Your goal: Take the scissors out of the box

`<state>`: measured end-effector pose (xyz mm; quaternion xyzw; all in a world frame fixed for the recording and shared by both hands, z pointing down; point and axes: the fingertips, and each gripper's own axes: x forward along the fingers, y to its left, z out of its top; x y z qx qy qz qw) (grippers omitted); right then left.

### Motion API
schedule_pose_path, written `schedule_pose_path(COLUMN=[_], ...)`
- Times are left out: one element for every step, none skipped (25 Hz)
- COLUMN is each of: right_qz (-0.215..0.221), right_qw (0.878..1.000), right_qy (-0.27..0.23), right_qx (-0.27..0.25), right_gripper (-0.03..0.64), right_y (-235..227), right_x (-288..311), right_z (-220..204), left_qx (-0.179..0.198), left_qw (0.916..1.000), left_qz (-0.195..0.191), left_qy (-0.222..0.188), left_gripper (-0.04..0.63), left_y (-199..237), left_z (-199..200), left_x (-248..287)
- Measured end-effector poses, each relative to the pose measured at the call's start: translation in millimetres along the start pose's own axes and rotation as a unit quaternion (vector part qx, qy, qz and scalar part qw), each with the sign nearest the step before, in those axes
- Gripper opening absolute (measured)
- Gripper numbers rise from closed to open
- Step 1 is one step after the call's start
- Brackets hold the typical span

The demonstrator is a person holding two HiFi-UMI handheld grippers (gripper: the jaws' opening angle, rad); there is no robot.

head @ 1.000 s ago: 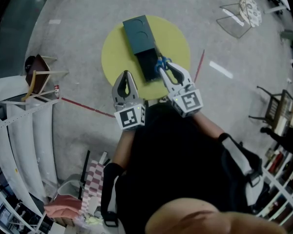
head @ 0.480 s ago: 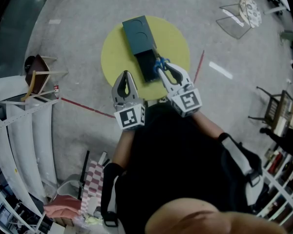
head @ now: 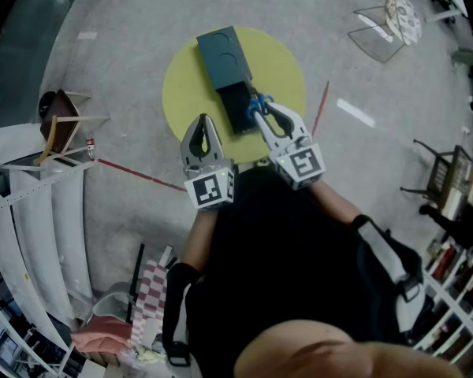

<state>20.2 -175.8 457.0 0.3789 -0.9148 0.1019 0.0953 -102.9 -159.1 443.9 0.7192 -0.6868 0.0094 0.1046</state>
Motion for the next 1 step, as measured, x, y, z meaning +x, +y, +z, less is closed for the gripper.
schedule_pose_path(right_qz=[0.0], right_qw=[1.0], right_qy=[-0.001], right_qx=[0.0], right_gripper=[0.081], right_y=[-0.3], right_x=[0.1], right_z=[0.2], left_qx=[0.0], left_qw=[1.0], left_qz=[0.0], left_qy=[0.001], left_gripper=[-0.003], left_y=[-0.1], left_z=[-0.2], left_x=[0.3])
